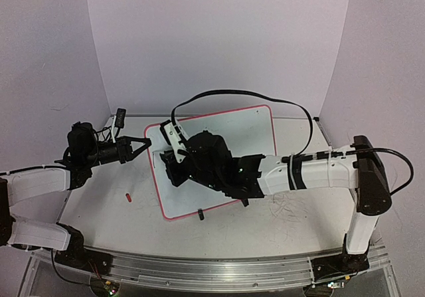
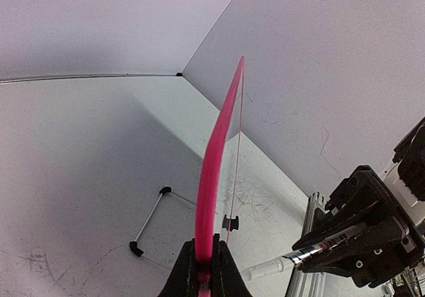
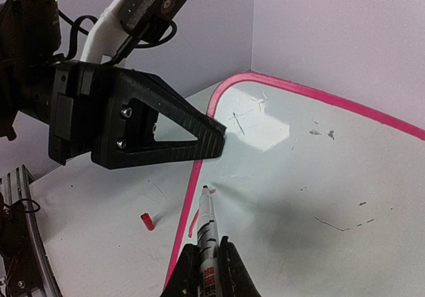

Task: Write a sentence on the whiteboard

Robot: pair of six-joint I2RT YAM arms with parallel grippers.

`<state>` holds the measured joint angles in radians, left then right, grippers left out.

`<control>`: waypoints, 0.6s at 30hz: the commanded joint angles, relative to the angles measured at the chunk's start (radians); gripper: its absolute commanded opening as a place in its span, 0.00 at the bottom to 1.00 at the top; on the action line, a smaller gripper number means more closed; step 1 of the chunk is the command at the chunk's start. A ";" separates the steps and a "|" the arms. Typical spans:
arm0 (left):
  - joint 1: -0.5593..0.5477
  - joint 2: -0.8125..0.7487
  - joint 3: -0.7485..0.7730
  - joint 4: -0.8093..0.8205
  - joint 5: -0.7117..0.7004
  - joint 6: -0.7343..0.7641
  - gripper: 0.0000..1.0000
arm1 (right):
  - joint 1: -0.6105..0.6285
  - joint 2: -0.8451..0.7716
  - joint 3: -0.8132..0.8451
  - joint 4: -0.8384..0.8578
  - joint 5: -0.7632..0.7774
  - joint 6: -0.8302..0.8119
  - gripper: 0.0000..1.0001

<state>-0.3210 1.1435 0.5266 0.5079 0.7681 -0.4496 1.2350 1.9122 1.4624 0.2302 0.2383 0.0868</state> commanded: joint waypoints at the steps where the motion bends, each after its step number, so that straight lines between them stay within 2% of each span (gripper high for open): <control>1: -0.003 -0.022 0.007 0.039 0.018 0.014 0.00 | 0.000 0.014 0.041 0.008 0.021 -0.005 0.00; 18: -0.003 -0.020 0.009 0.038 0.019 0.014 0.00 | -0.006 0.037 0.061 -0.012 0.071 -0.005 0.00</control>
<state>-0.3207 1.1435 0.5266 0.5076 0.7681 -0.4496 1.2335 1.9411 1.4822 0.2158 0.2590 0.0860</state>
